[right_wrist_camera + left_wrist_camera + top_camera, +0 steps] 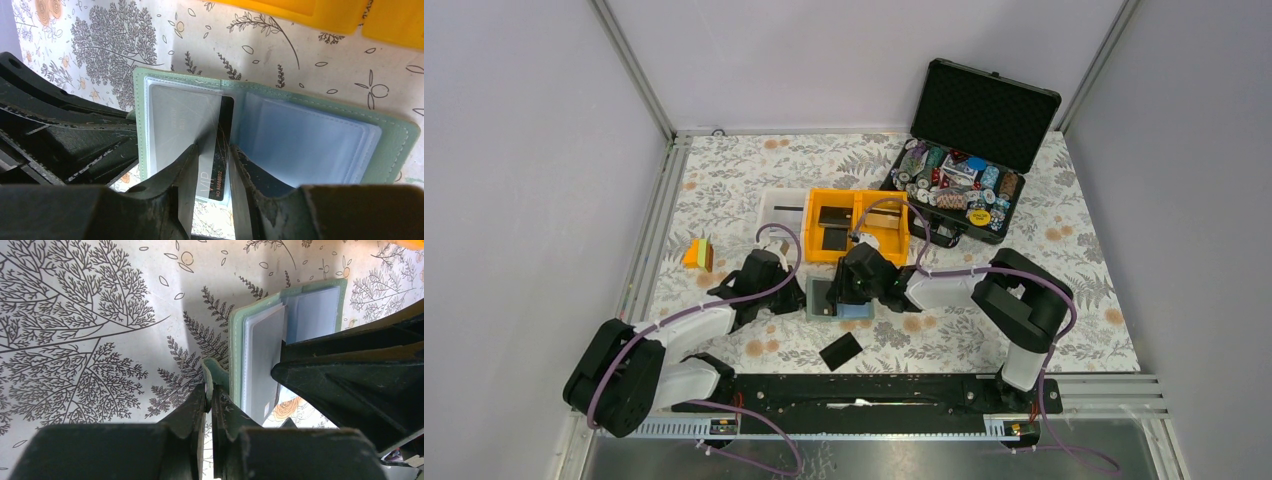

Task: Put the credit cards into the card holder

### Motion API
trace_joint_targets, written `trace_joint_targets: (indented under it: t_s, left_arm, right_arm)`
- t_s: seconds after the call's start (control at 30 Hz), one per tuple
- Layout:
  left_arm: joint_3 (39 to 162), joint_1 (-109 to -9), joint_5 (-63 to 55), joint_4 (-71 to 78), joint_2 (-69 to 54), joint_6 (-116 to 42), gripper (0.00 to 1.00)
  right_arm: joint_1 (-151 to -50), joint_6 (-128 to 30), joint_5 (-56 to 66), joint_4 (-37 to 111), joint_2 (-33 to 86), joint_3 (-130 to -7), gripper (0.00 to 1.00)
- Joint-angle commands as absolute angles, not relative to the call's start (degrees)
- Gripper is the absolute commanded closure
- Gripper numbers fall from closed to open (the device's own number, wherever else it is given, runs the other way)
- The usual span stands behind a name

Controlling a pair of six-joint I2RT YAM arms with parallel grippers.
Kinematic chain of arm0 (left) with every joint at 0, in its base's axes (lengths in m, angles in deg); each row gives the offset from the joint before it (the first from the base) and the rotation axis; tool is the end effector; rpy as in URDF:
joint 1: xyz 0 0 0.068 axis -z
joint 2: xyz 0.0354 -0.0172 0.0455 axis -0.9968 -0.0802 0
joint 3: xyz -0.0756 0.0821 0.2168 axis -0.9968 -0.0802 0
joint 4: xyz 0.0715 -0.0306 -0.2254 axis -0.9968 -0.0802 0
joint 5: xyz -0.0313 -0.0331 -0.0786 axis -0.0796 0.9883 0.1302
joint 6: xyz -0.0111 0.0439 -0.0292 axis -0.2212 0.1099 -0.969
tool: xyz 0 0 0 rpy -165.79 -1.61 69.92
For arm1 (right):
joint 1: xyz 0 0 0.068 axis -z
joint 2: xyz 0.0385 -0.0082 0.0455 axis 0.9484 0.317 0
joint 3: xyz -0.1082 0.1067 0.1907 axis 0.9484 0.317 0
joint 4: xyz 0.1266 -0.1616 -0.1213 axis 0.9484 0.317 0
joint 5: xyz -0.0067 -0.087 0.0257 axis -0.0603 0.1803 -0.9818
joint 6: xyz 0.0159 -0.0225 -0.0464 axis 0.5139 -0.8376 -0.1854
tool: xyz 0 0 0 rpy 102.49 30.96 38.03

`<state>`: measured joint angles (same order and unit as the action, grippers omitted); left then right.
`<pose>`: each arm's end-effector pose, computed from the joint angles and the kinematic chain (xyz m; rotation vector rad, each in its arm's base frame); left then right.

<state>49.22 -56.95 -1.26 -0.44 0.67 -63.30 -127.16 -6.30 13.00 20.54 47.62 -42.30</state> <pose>0.1710 -0.1002 0.1308 -0.1183 2.5304 -0.7352 0.1911 0.2795 0.1377 -0.1234 2.4035 0.9553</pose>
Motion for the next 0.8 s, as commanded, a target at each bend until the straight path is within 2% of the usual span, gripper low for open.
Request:
trace_joint_targets:
  t_s: [0.0, 0.2, 0.57, 0.77]
  left_arm:
    - [48.7, -56.8, 0.6, 3.5, 0.5, -65.0, 1.0]
    - [48.8, -56.7, -2.0, 1.7, 0.3, -64.7, 1.0]
    - [49.3, -56.3, -8.2, -1.5, 2.7, -64.5, 1.0]
    - [49.4, -56.1, -7.9, -1.8, 2.8, -64.3, 1.0]
  right_arm:
    - [-128.6, -5.2, 13.0, 19.7, 47.7, -46.0, 0.64]
    - [-128.8, -2.6, 13.0, 19.2, 46.3, -45.4, 0.6]
    - [-128.8, 10.6, 11.6, 12.4, 44.0, -39.4, 0.6]
    - [-129.1, 12.0, 10.4, 10.9, 45.6, -40.8, 0.59]
